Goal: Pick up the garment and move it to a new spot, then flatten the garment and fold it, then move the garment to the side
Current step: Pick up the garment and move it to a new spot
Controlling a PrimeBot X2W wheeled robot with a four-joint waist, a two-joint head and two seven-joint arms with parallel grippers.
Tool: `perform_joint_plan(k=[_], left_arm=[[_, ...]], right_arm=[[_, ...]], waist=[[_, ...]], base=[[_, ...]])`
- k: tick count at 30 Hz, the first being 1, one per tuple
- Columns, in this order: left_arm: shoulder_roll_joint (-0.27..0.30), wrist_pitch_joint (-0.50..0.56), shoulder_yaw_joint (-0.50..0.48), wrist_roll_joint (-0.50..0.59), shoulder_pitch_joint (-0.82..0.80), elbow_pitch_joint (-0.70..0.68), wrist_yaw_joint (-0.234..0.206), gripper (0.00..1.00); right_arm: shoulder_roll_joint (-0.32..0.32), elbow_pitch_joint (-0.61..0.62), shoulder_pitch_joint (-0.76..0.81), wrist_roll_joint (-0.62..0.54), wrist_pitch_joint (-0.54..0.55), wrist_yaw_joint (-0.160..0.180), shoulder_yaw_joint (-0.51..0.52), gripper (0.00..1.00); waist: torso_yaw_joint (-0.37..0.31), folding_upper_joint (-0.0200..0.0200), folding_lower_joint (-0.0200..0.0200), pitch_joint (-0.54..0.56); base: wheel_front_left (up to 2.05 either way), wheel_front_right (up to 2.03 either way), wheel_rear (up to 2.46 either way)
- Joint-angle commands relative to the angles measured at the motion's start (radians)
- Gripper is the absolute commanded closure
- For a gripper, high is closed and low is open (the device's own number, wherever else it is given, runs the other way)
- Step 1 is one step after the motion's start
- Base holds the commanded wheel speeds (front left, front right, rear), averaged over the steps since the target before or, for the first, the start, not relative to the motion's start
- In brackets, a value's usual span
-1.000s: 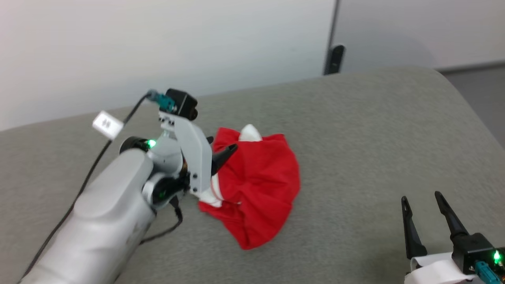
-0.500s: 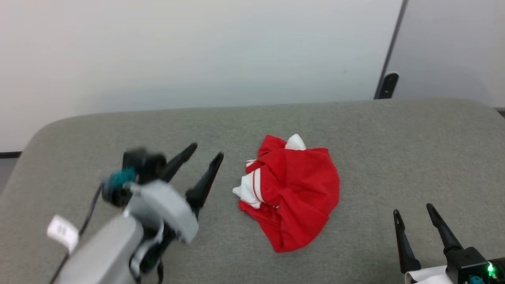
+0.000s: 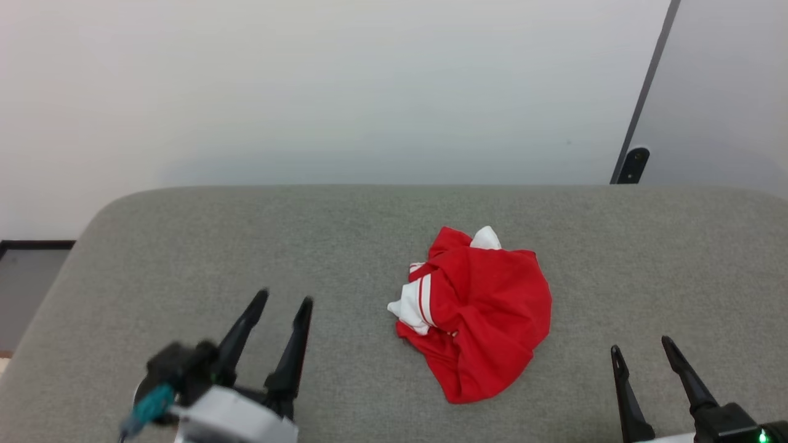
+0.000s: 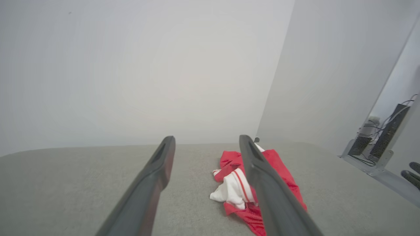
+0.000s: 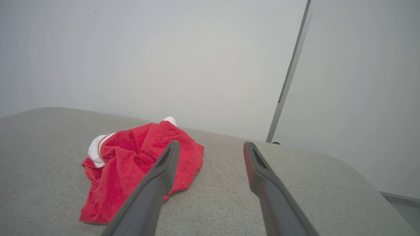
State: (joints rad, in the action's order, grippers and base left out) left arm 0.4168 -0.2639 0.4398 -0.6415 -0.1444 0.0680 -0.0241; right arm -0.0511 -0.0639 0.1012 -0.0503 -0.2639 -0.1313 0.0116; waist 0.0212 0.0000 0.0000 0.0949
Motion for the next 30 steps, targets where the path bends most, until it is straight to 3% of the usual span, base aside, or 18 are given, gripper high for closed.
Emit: perform_joint_plan(k=[1,6,12,20,30], left_arm=[[-0.010,0.000,-0.016,0.018,0.025,-0.006,0.008,0.00],[-0.105,0.000,-0.152,0.122,0.140,-0.036,0.050,0.00],[-0.184,0.000,-0.238,0.219,0.197,-0.015,0.115,0.00],[-0.226,-0.001,-0.350,0.294,0.227,0.004,0.150,0.00],[-0.245,-0.001,-0.449,0.325,0.284,0.003,0.155,0.00]], right_arm=[[0.001,0.000,0.017,0.004,-0.001,0.001,0.000,0.00],[0.001,0.000,0.033,-0.004,-0.001,0.001,0.003,0.00],[0.001,0.007,0.038,-0.016,-0.001,0.001,0.017,0.00],[0.001,0.029,0.050,-0.028,-0.001,0.001,0.077,0.00],[0.002,0.047,0.065,-0.028,-0.001,0.001,0.109,0.00]], waist=[[0.007,0.0000,0.0000,0.009],[0.018,0.0000,0.0000,0.023],[0.021,0.0000,0.0000,0.029],[-0.006,0.0000,0.0000,0.027],[-0.070,0.0000,0.0000,0.020]], base=[[0.00,0.00,0.00],[0.00,0.00,0.00],[0.00,0.00,0.00],[0.00,0.00,0.00],[0.00,0.00,0.00]])
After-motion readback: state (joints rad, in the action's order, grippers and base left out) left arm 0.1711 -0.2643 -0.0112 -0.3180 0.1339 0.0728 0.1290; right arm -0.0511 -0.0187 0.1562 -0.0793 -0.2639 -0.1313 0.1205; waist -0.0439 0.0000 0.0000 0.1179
